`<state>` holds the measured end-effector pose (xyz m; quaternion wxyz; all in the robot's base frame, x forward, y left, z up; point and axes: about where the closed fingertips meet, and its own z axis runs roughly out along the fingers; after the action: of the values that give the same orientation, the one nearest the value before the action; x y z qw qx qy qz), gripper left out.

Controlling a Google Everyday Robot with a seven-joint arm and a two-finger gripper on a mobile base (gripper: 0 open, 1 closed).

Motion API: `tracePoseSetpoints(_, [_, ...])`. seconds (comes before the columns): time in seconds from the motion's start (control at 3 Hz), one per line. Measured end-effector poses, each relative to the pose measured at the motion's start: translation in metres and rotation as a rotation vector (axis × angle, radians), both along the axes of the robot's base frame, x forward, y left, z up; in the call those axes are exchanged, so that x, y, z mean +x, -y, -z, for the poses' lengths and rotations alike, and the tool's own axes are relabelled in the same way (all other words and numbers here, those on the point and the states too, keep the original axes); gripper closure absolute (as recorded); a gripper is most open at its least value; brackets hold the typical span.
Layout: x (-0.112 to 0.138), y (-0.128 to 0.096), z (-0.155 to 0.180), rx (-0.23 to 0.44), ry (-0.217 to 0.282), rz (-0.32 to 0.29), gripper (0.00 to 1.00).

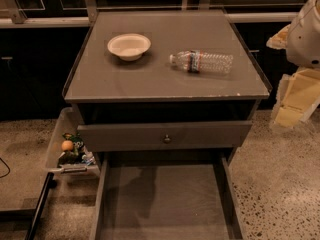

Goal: Place water bottle into middle drawer

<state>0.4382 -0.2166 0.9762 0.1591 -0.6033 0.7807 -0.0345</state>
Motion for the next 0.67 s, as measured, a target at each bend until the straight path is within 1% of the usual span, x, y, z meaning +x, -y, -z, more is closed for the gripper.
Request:
tracePoseSetpoints(0.33, [0.008,-0.001,-0.002,0.009,0.021,-0.009,0.0])
tracePoseSetpoints(0.67, [0.031,0.001,0.002,0.054,0.025,-0.011,0.0])
